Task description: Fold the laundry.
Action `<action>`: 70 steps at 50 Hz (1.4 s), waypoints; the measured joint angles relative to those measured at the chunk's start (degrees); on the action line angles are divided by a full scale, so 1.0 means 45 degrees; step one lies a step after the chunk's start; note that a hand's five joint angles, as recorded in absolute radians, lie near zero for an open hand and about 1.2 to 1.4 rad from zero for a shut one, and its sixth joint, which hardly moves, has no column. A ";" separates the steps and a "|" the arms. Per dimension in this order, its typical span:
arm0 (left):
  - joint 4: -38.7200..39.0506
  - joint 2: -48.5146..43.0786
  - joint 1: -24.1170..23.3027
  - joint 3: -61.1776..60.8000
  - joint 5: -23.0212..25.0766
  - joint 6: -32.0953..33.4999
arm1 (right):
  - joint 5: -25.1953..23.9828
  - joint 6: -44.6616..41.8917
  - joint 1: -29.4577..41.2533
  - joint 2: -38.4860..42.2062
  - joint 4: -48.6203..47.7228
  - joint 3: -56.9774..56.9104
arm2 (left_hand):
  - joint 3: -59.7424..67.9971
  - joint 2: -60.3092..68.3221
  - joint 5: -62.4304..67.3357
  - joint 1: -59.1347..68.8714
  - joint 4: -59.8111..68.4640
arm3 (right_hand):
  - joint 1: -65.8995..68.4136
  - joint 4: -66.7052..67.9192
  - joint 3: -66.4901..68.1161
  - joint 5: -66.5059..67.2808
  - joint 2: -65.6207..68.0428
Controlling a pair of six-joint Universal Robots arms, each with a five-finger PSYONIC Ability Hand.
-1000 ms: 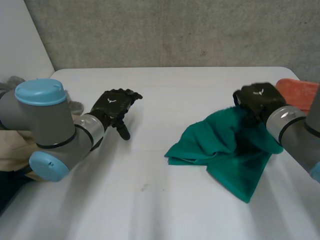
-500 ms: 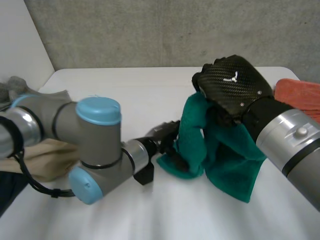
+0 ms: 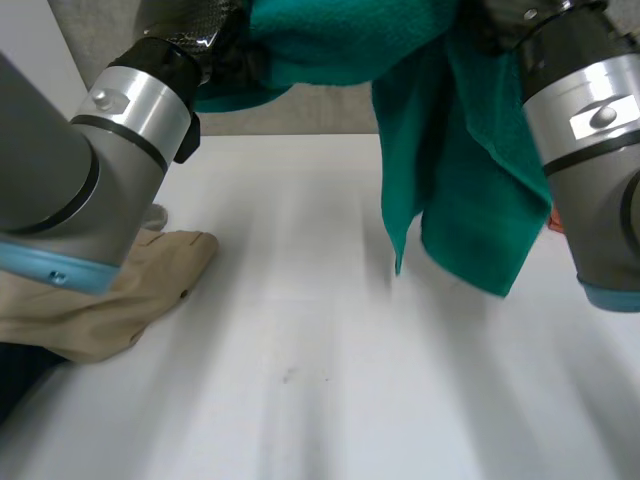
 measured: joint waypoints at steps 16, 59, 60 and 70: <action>0.0182 -0.1349 0.0673 -0.6153 -0.0206 0.3771 | -0.1946 -0.2783 0.0868 0.1980 0.7448 0.3635 | -0.9799 -0.9906 -0.9232 -0.9902 -0.9924 | -0.8113 -0.9331 -0.9240 -0.9135 -0.9209; -0.3336 -0.0818 0.3642 -0.7159 0.1234 0.3077 | -0.1869 -0.3261 -0.3324 0.3694 0.9048 0.1565 | -0.8586 -0.8693 -0.7921 -0.8105 -0.8679 | -1.0950 -1.2582 -1.2583 -1.1922 -1.2367; -0.3348 -0.0977 0.3637 -0.7059 0.1192 0.3111 | -0.1870 -0.3182 -0.3286 0.3663 0.8939 0.1661 | -0.8335 -0.8438 -0.7680 -0.7867 -0.8419 | -1.0950 -1.2582 -1.2583 -1.1922 -1.2367; -0.3063 -0.2035 0.3540 -0.6654 0.0736 0.4022 | -0.1875 -0.2906 -0.3179 0.3471 0.8511 0.2053 | -0.5714 -0.5765 -0.5206 -0.5160 -0.5905 | -1.0950 -1.2582 -1.2583 -1.1922 -1.2367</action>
